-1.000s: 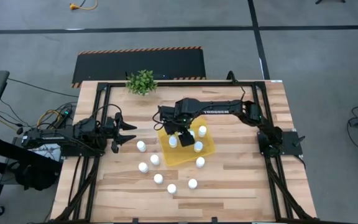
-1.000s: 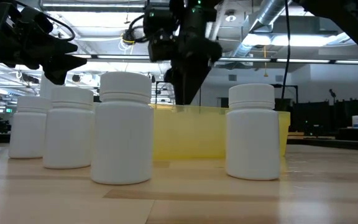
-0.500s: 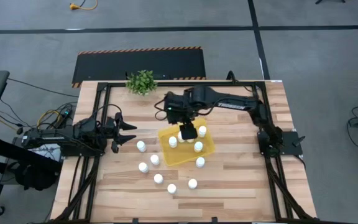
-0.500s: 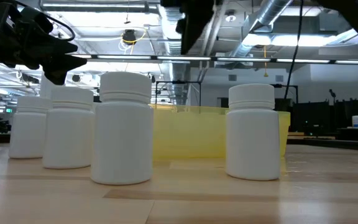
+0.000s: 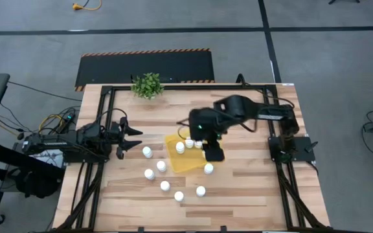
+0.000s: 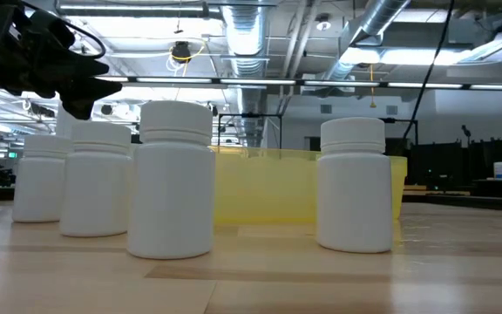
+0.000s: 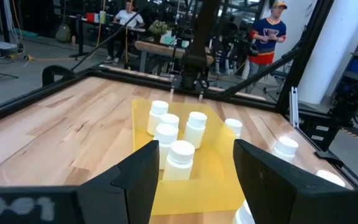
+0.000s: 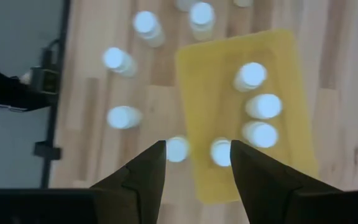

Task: Pick and place pill bottles into a basket
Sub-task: Put the white pill bottle into the yellow bin

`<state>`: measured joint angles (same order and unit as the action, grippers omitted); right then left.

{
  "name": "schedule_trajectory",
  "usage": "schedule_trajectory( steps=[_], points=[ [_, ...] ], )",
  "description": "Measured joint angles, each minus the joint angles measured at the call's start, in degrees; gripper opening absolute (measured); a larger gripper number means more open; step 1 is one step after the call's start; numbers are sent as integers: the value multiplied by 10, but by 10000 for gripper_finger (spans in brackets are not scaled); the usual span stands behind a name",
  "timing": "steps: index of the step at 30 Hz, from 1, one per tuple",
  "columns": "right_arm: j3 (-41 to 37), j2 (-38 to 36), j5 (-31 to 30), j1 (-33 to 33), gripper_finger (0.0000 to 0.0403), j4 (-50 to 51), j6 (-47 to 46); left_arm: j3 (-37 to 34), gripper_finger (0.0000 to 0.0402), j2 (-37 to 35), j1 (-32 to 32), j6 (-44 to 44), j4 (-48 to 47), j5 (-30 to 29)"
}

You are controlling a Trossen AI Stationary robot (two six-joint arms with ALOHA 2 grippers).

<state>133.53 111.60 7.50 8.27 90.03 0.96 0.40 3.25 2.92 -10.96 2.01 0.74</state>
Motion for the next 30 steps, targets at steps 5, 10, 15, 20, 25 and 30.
schedule_trajectory(
  steps=[5,10,15,20,25,30],
  points=[
    [0,-22,-1,70,167,0,-58,0,194,1,0,0,0,0],
    [0,-22,-41,158,166,0,-141,0,194,0,0,0,0,-1],
    [-1,-4,-145,240,165,0,-221,0,194,0,0,0,0,-1],
    [-1,13,-220,289,161,0,-264,0,194,0,0,0,0,-1],
    [-55,-5,-252,305,157,-2,-284,0,194,0,0,0,0,-1],
    [-245,-101,-283,314,157,-1,-354,0,194,1,0,0,0,-1]
  ],
)
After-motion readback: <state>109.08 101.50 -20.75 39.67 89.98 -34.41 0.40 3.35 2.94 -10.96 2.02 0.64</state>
